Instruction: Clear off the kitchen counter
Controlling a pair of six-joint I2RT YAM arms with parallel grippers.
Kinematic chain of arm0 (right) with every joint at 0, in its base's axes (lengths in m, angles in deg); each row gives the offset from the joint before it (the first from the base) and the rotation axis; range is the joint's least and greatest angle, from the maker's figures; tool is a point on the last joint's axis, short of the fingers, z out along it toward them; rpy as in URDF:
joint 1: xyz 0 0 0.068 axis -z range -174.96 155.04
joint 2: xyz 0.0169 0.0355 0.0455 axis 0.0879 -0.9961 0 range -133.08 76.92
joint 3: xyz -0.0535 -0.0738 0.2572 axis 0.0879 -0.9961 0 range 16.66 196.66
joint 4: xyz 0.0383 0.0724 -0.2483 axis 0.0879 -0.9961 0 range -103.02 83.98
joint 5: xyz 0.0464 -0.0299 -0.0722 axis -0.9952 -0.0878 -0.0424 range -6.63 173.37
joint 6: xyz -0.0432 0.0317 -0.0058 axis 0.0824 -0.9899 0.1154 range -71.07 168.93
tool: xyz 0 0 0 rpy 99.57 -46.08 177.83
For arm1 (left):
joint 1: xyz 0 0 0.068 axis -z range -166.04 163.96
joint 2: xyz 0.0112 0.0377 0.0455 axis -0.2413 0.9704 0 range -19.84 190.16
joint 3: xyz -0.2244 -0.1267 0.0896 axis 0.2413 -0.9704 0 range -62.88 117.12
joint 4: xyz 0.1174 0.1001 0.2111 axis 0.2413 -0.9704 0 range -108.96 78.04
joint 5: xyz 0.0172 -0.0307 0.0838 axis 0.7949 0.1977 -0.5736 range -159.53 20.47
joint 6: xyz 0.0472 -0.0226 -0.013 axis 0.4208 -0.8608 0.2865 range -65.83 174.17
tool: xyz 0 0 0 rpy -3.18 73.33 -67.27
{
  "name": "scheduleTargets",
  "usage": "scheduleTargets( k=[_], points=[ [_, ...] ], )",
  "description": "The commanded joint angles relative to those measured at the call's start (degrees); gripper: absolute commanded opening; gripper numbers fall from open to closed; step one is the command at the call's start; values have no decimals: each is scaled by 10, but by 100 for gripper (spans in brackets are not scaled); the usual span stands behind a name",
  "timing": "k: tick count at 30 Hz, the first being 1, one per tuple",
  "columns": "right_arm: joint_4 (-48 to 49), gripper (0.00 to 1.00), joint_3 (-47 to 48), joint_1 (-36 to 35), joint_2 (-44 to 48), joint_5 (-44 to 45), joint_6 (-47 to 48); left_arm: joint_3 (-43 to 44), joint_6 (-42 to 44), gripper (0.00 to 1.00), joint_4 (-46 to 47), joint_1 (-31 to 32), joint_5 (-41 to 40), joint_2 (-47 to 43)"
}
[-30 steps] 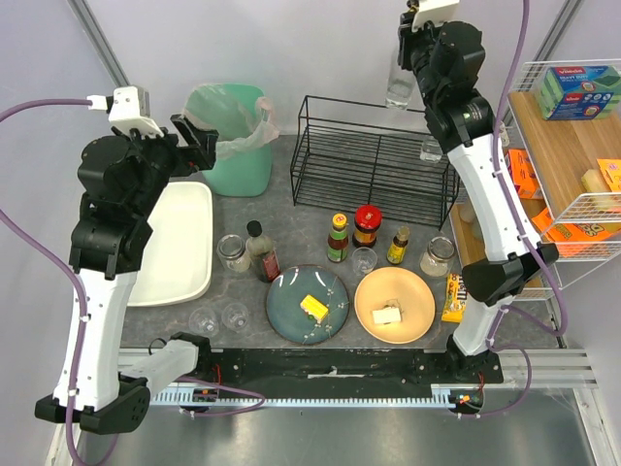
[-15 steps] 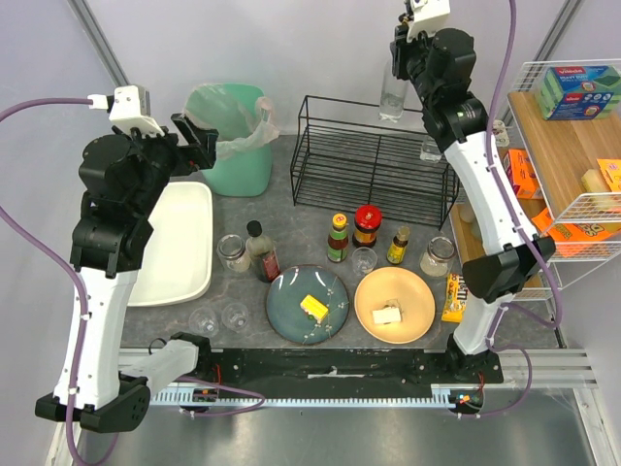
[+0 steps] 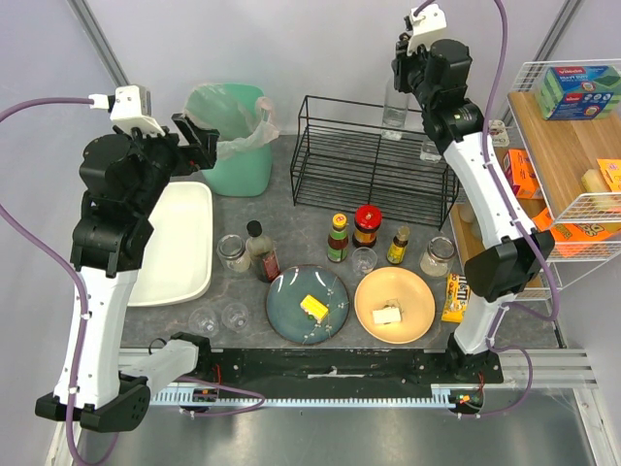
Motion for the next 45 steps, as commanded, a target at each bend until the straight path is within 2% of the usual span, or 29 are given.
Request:
scheduleTargets(
  k=[1,9,30,34,35,37,40,45],
  points=[
    [80,0,2,10,29,-30,-31,8,-18,90,25,-1,7,-1],
    [95,0,-18,26,13,-64,-64,4,-20,90,20,-2,7,-6],
    [94,1,-45,28,-28,-87,-65,-11,-22,90,14,-2,7,-14],
    [91,15,-45,28,-28,-87,-64,-11,-22,90,12,-1,7,-14],
    [90,22,-45,28,-26,-89,-63,-11,-21,90,12,-2,7,-13],
    [92,43,-43,27,-22,-91,-61,-11,-20,91,12,-2,6,-12],
    [96,63,-40,27,-15,-90,-59,-11,-19,92,12,-1,5,-9],
    [100,77,-34,28,-1,-92,-60,-11,-17,94,12,-2,4,-9]
  ],
)
